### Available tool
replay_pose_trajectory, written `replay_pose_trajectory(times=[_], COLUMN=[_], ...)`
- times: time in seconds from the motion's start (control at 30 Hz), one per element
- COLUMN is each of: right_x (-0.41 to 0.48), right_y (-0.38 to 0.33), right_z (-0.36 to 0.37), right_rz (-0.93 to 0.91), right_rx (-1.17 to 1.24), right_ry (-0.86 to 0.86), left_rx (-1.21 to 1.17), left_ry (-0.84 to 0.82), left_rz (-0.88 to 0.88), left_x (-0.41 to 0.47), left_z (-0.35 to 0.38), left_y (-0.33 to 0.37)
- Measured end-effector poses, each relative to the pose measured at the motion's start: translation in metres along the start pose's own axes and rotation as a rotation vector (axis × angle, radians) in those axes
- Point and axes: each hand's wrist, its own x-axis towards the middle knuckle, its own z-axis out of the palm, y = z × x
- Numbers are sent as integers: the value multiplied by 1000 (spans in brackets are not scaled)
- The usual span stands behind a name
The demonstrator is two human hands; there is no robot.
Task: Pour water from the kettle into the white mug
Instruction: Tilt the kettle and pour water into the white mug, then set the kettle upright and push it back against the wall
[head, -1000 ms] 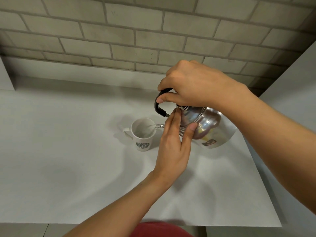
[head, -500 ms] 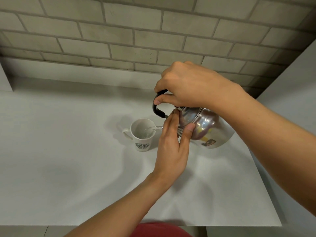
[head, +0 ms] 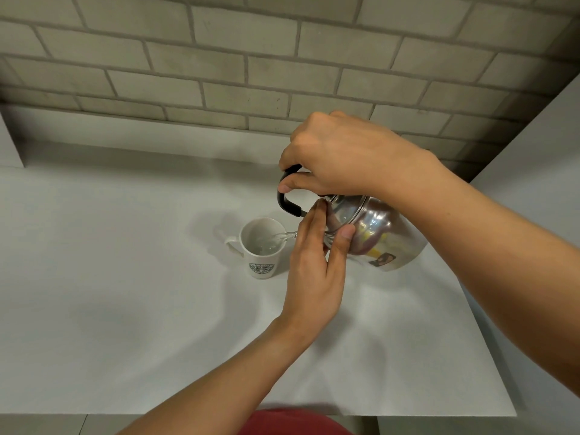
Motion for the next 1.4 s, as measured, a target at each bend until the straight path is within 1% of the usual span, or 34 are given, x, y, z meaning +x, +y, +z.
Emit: replay_pose_trajectory(times=[0.33,0.87,0.97,1.1,1.23,1.4], right_x=[2,3,0,-10,-24,-43], right_y=[-3,2,8,17,25,35], right_z=[-1,7,14,26,42,65], right_rz=[3,-1,2,-6,28,90], right_rx=[-4,16,75,185,288,382], right_ry=[-10,32,78,201,283,453], left_rx=[3,29,54,89,165,230], left_ry=[-1,-29,-62,-130,-195,-255], left_rz=[-16,-39,-35,-24,8,52], left_x=[1,0,1,1,4,8], left_z=[-1,-6,-10,-15,-20,-22], left_y=[2,0,-2,-5,-9,-10])
